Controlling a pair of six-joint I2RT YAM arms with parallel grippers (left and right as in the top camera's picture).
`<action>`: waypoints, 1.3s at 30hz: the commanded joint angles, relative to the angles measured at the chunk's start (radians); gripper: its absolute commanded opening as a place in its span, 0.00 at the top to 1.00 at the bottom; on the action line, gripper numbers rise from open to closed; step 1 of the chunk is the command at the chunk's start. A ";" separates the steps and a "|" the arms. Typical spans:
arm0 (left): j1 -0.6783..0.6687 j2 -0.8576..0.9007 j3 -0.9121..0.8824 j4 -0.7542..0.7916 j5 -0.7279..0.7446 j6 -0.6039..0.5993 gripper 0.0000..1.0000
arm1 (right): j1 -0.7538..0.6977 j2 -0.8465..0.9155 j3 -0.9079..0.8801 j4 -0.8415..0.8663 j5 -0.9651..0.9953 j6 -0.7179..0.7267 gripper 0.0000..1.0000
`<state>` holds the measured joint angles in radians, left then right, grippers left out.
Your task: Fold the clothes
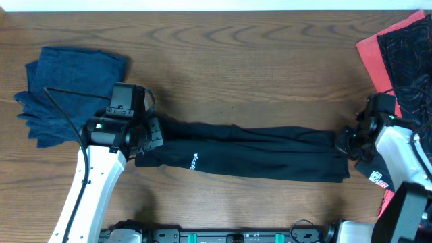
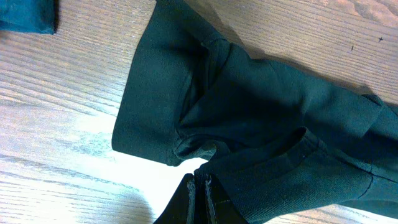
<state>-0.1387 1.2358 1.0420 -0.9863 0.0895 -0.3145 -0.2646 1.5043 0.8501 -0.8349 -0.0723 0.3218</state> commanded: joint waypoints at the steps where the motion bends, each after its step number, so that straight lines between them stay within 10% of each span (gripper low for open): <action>1: 0.003 -0.007 0.003 0.001 -0.026 -0.004 0.94 | -0.005 -0.056 0.019 -0.056 0.084 0.026 0.99; 39: 0.003 -0.007 0.003 0.027 -0.027 -0.004 0.94 | -0.003 -0.066 0.015 -0.356 0.191 0.284 0.99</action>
<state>-0.1383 1.2358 1.0420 -0.9607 0.0895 -0.3145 -0.2646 1.4490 0.8520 -1.1862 0.0875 0.5709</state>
